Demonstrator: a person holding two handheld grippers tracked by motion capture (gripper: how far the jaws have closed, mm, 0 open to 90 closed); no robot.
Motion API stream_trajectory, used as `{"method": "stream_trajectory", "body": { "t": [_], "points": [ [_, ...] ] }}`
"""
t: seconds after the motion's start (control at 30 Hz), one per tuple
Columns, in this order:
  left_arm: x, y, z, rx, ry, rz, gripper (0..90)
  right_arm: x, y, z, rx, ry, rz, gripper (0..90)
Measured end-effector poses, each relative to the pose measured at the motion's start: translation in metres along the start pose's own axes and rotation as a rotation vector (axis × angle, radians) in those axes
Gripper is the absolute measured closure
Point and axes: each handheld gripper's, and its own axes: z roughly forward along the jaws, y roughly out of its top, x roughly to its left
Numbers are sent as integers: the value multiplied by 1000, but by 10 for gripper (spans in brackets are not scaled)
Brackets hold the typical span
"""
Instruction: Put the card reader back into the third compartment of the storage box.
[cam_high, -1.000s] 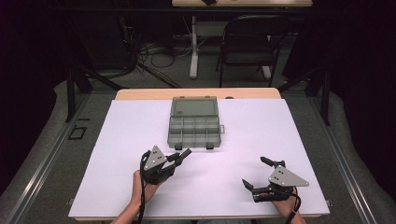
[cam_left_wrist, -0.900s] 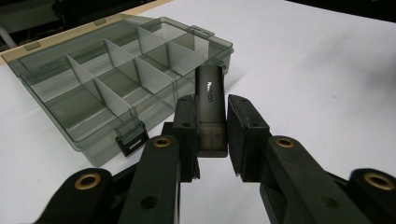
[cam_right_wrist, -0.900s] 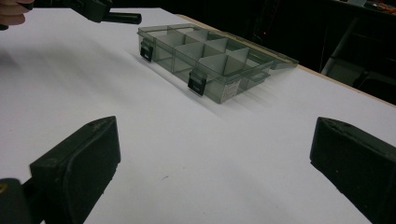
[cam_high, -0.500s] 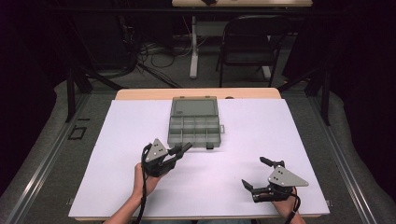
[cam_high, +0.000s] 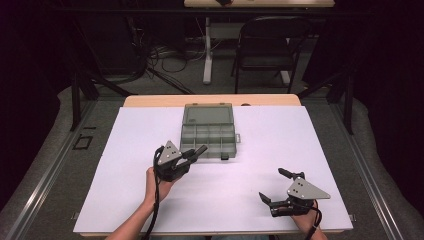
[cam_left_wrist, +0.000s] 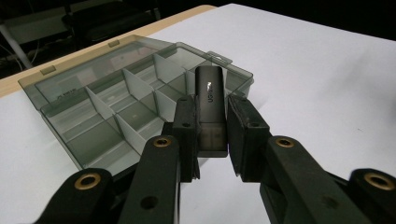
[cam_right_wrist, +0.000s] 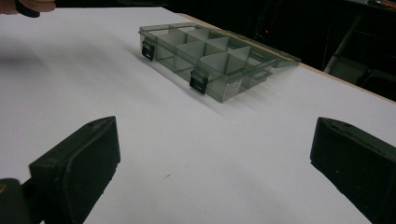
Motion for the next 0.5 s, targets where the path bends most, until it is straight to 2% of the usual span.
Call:
{"method": "stream_trajectory", "body": {
  "t": [0.37, 0.5],
  "points": [
    [6, 13, 7, -8, 8, 8, 741, 0, 0, -1, -1, 0, -4, 9],
    [10, 18, 11, -18, 8, -3, 741, -1, 0, 0, -4, -2, -5, 9]
  ]
}}
